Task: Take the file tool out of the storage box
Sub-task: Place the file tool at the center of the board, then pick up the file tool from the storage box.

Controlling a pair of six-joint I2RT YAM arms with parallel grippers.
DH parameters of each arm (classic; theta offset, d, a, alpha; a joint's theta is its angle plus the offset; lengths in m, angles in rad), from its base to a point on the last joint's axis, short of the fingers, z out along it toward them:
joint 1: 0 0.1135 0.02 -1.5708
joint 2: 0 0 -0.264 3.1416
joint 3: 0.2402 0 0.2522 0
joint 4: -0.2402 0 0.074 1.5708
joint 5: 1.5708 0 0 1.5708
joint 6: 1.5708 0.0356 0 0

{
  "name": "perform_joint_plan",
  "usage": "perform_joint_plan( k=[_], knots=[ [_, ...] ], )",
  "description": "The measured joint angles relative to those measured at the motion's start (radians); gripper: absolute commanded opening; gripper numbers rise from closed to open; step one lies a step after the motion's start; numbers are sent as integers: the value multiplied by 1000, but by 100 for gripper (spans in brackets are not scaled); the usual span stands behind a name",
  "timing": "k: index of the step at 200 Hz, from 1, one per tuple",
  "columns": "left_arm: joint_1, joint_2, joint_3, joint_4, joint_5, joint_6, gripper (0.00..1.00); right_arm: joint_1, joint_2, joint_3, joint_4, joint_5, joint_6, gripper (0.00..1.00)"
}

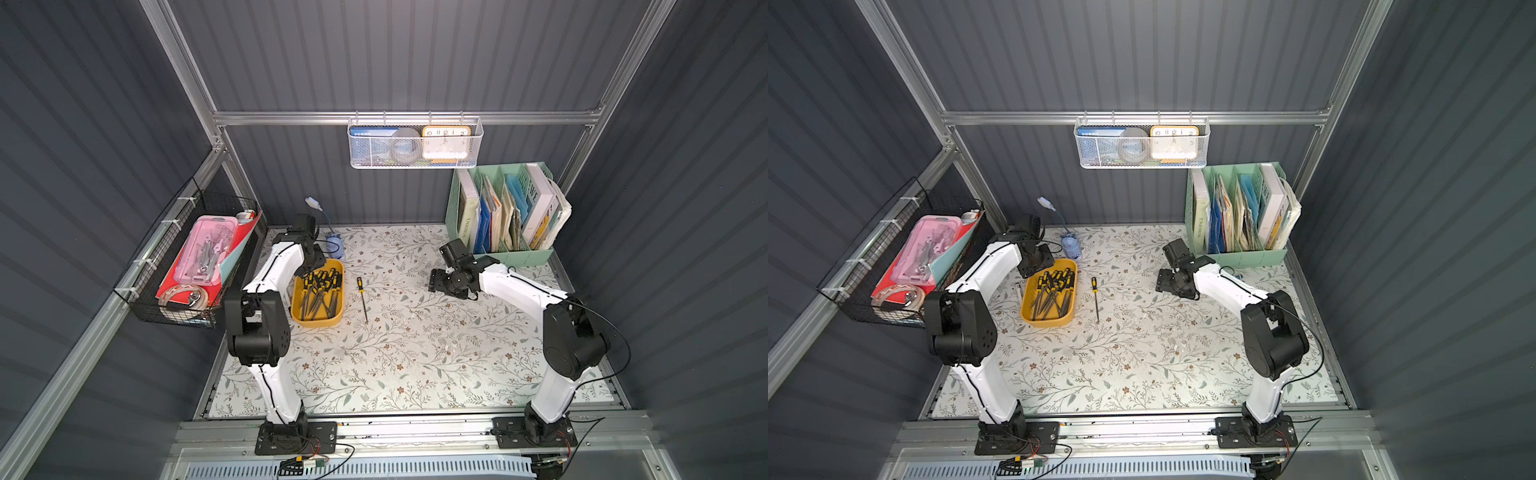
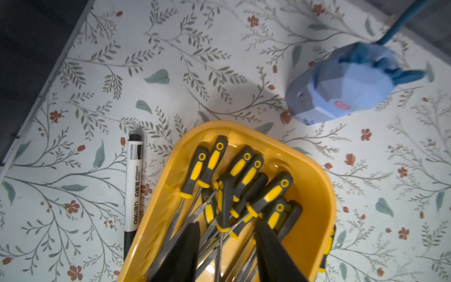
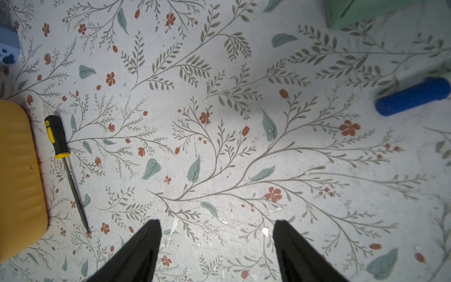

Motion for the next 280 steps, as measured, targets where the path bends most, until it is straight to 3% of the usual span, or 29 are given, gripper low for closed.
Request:
perform_joint_plan(
  k=[132, 207, 280],
  knots=[
    [47, 116, -34, 95, 137, 52, 44, 0, 0, 0, -3, 1, -8, 78],
    [46, 171, -34, 108, 159, 68, 38, 0, 0, 0, -8, 1, -7, 78],
    [47, 174, -17, 84, 143, 80, 16, 0, 0, 0, -23, 1, -7, 78]
  ],
)
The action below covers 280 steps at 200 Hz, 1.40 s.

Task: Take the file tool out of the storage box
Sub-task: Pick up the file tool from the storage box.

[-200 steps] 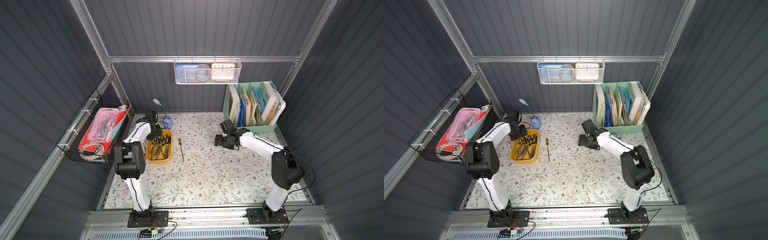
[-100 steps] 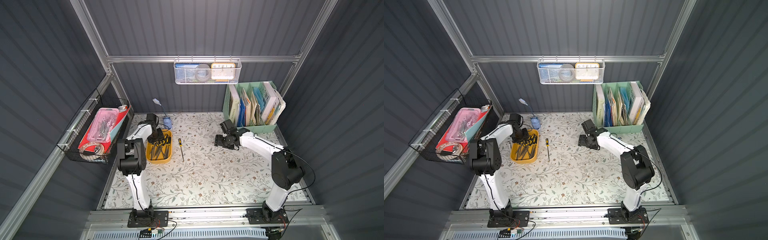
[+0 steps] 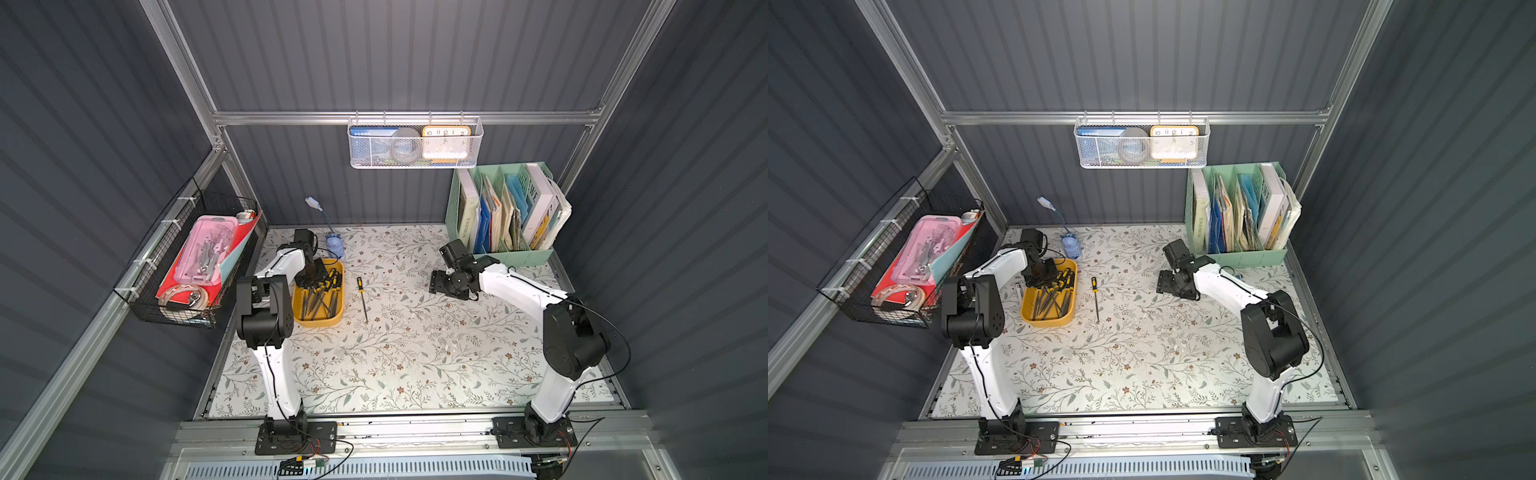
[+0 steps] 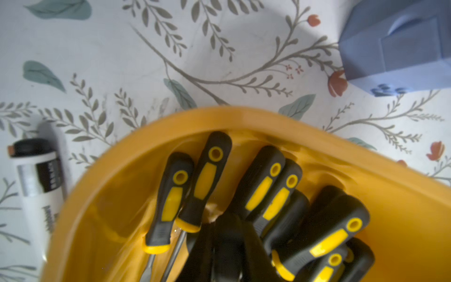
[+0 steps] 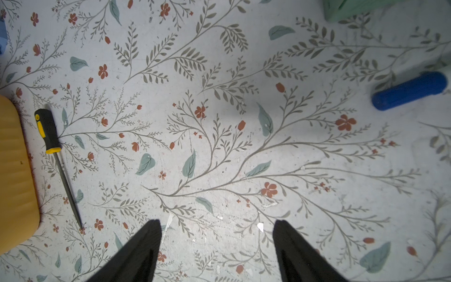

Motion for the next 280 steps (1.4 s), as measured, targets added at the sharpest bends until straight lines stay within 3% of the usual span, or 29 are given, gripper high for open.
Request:
perform_joint_plan(
  k=[45, 114, 153, 204, 280],
  knots=[
    [0, 0, 54, -33, -20, 2, 0, 0, 0, 0, 0, 0, 0, 78],
    [-27, -8, 218, -148, -26, 10, 0, 0, 0, 0, 1, 0, 4, 78],
    [-142, -43, 318, -137, 111, 9, 0, 0, 0, 0, 2, 0, 7, 78],
    [-298, -14, 293, -47, 225, -52, 0, 0, 0, -3, 8, 8, 8, 78],
    [-321, 58, 135, 86, 229, -97, 0, 0, 0, -18, 8, 19, 7, 78]
  ],
)
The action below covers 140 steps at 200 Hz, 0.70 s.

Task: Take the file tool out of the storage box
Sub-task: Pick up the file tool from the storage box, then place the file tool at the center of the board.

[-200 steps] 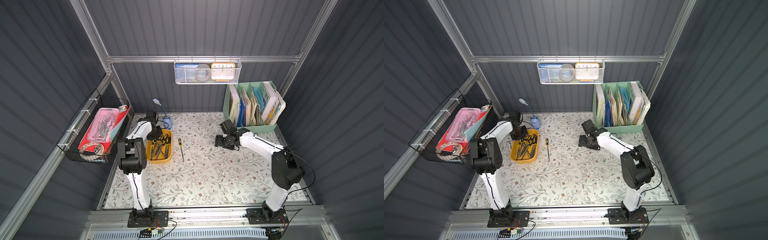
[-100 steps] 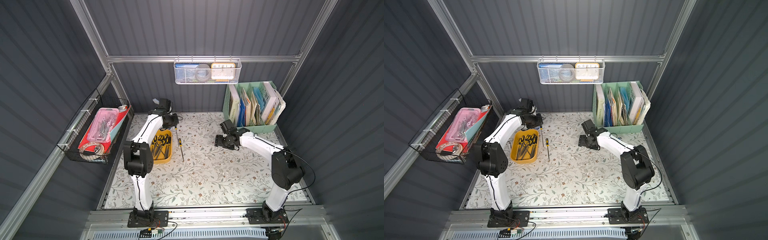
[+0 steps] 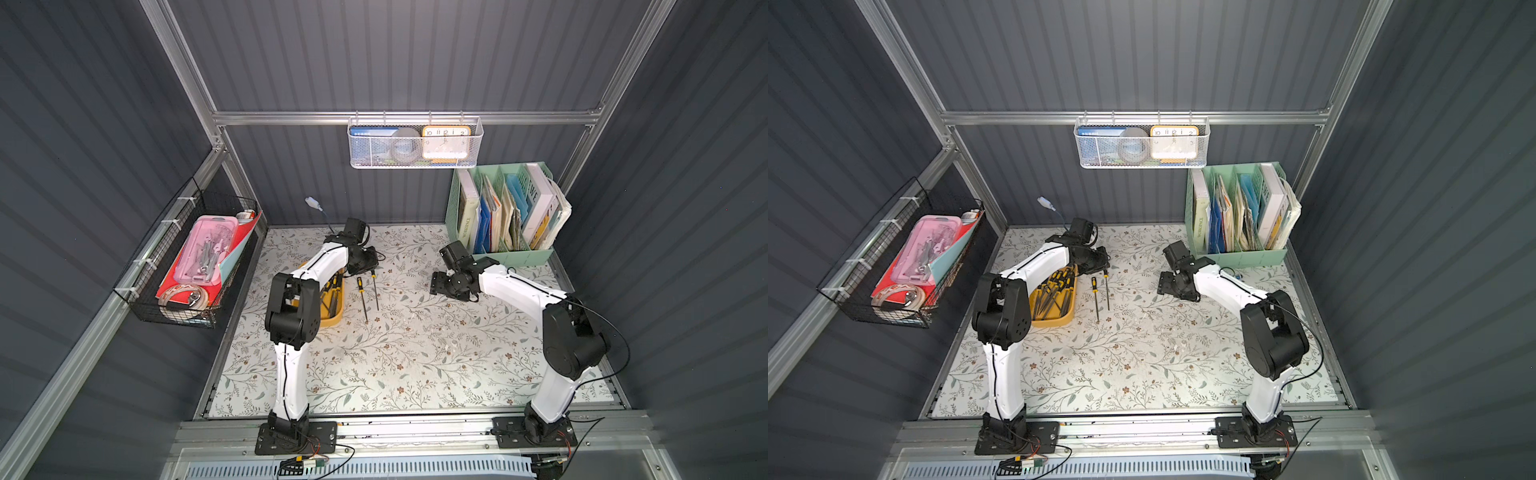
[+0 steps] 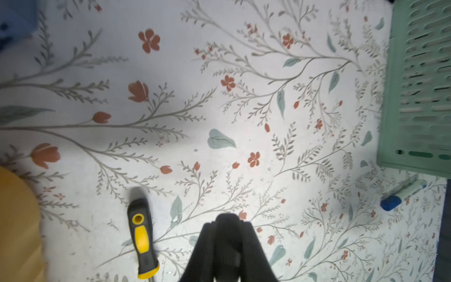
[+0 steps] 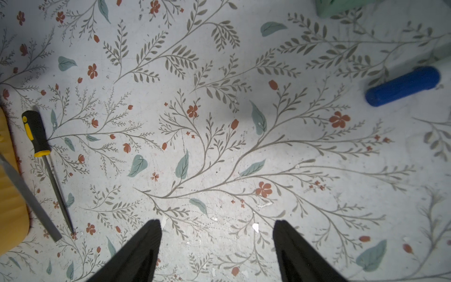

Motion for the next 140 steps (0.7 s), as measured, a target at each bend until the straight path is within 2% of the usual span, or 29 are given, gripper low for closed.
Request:
perform_joint_plan(
  k=[47, 52, 65, 88, 109, 140],
  knots=[
    [-9, 10, -63, 32, -14, -13, 13, 0, 0, -9, 0, 0, 0, 78],
    [-9, 10, -65, 36, -18, -14, 17, 0, 0, -9, -1, 0, 0, 78],
    [-9, 10, -70, 41, -28, -17, 35, 0, 0, -9, 0, 0, 0, 78],
    [-9, 10, -76, 47, -45, -27, 54, 0, 0, -9, 0, 0, 0, 78],
    [-9, 10, -79, 48, -60, -31, 58, 0, 0, -9, 0, 0, 0, 78],
    [-9, 10, -72, 40, -89, -31, 59, 0, 0, -9, 0, -3, -3, 77]
  ],
)
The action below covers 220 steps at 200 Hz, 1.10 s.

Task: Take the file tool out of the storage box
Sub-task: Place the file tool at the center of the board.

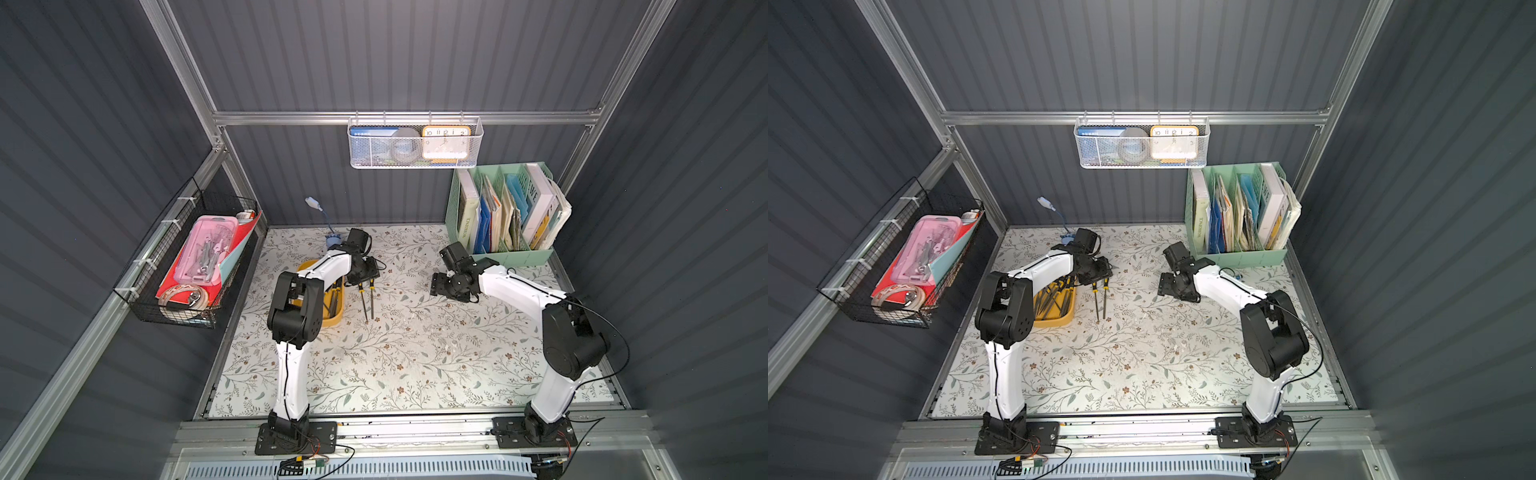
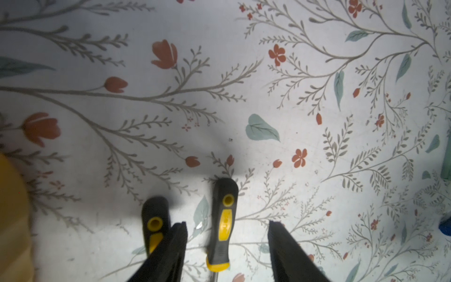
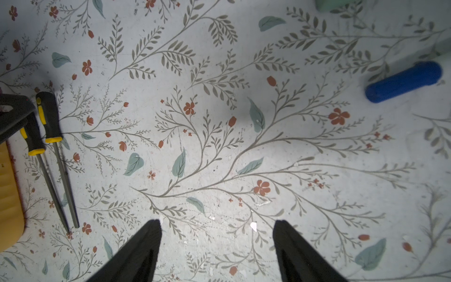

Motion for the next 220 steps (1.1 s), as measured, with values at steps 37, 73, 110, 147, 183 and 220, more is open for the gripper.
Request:
perform_joint_plan(
  k=[37, 73, 110, 147, 183, 220],
  knots=[
    [0, -5, 91, -49, -34, 8, 57, 0, 4, 4, 0, -9, -7, 73],
    [5, -24, 211, -71, -108, 17, 49, 1, 10, 20, 0, -17, -8, 72],
    [150, -123, 170, -109, -135, 61, 42, 1, 10, 21, 0, -19, -8, 73],
    [315, -177, 96, -123, -185, 135, 42, 1, 10, 21, 0, -19, -8, 73],
    [307, -166, 50, -118, -155, 203, 45, 1, 10, 21, 0, -19, -8, 73],
    [297, -138, 50, -104, -98, 264, 46, 1, 10, 21, 0, -19, -8, 73]
  ],
)
